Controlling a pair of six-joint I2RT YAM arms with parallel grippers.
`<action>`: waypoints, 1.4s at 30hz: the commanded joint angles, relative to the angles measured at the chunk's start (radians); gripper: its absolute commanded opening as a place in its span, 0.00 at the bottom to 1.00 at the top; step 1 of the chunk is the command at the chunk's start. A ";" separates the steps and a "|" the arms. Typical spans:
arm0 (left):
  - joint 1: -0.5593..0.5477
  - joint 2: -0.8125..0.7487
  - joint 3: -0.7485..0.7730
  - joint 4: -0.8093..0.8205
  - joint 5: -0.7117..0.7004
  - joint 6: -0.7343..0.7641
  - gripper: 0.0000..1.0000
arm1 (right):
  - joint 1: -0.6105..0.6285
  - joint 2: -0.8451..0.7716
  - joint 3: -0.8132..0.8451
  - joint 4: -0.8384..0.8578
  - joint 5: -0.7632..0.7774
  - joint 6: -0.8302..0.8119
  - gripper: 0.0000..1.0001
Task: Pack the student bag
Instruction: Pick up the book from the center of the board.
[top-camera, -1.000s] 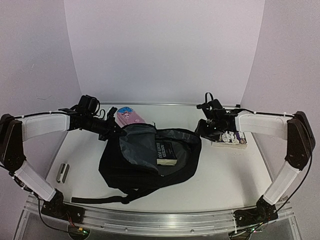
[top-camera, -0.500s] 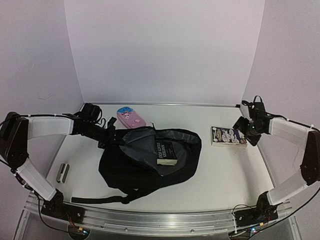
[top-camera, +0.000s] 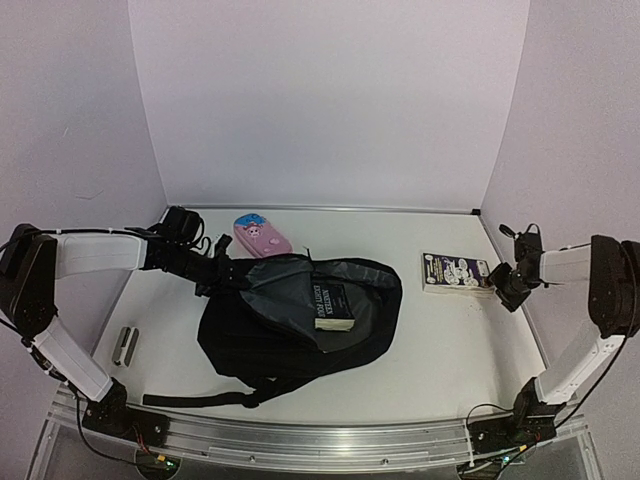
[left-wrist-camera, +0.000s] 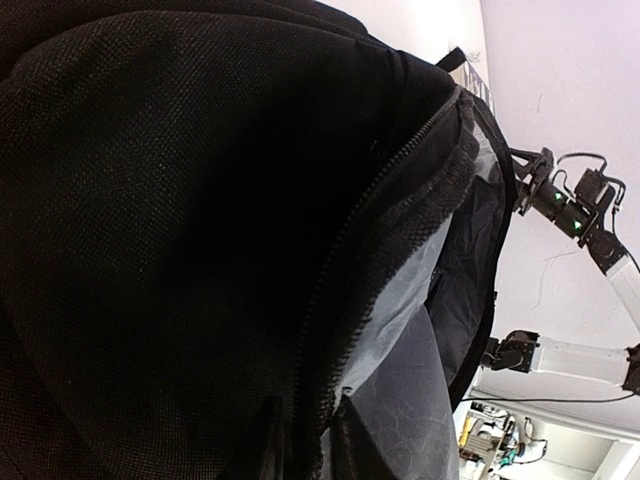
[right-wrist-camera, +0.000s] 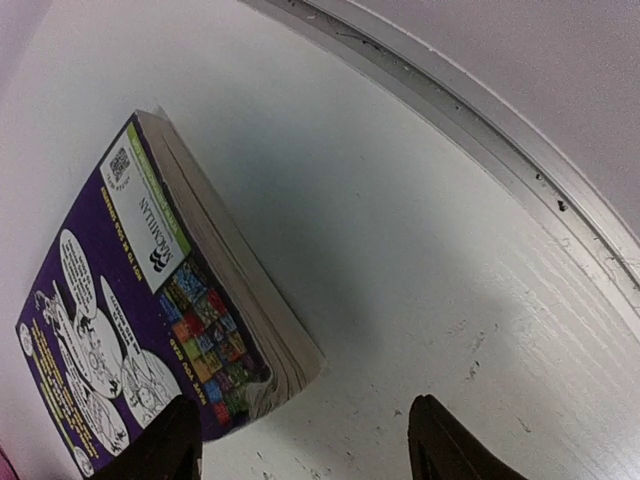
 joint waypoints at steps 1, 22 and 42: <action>0.004 -0.050 -0.010 -0.013 -0.021 0.016 0.26 | -0.012 0.062 0.013 0.116 -0.049 -0.015 0.63; 0.004 -0.140 -0.011 -0.050 -0.073 0.022 0.57 | -0.035 0.204 0.052 0.293 -0.104 -0.041 0.14; 0.004 -0.259 0.054 0.001 -0.079 0.115 0.77 | -0.026 -0.202 -0.019 0.395 -0.368 -0.164 0.00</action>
